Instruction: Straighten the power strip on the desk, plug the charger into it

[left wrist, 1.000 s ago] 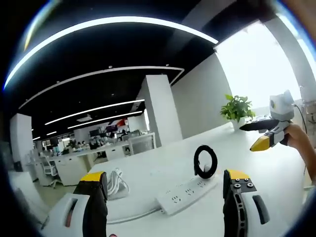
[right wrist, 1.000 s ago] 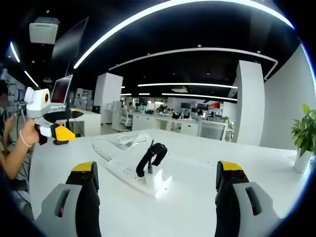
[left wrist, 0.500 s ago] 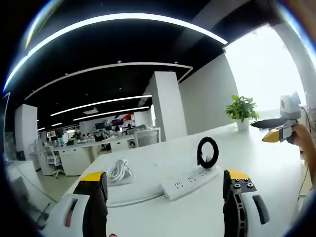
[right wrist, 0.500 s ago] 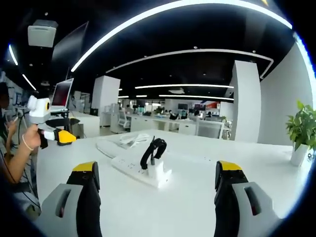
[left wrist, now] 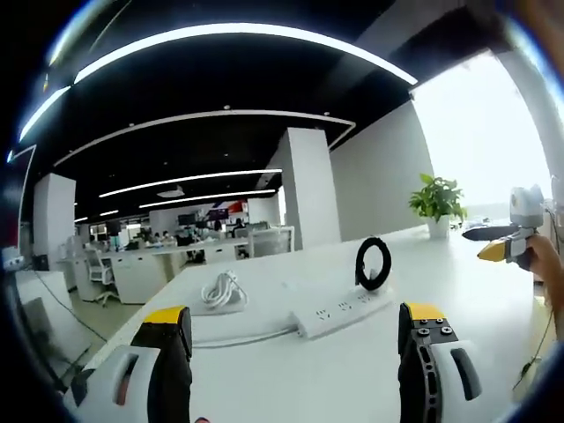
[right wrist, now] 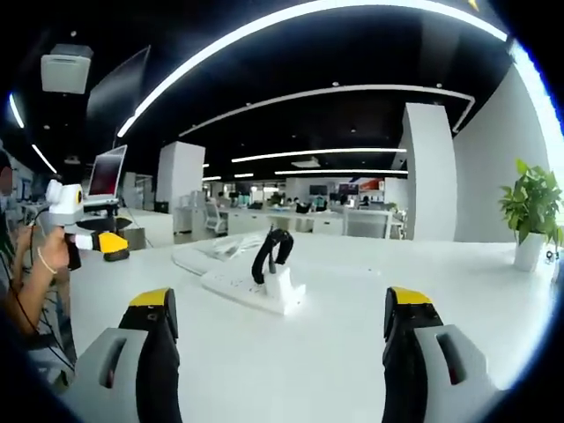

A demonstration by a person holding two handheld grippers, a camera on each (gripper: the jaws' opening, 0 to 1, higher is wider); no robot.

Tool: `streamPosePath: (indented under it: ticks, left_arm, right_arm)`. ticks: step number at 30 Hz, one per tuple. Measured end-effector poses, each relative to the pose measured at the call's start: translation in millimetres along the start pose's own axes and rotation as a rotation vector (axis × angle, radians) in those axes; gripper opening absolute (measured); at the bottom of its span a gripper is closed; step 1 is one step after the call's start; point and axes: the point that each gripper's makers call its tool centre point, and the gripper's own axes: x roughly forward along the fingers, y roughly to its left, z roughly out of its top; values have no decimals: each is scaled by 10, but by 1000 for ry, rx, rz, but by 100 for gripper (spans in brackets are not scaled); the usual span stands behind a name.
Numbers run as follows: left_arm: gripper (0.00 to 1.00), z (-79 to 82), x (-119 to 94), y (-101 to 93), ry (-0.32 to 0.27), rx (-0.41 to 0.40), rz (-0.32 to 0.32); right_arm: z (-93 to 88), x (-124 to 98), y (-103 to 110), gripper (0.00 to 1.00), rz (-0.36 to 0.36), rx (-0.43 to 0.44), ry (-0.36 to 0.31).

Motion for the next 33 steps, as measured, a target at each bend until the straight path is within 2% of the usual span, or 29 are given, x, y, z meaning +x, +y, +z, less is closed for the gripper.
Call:
streamPosePath:
  ticks: [5,12,17,33]
  left_arm:
    - [99,-74,-31,39,6,-14,14]
    - [99,-179,-79,1,25,-12,12]
    - [99,-222,-135,-42,24,-28,2]
    - [99,-395,-257,20,41,-58,34]
  right_arm:
    - [-97,-70,-19,97,-8,14,11]
    - [-187,-165,-45,96,-23,27,12]
    - [-254,-181,-17,96,-18,33,22]
    - [-440,-210,-9,96,-23,65,43]
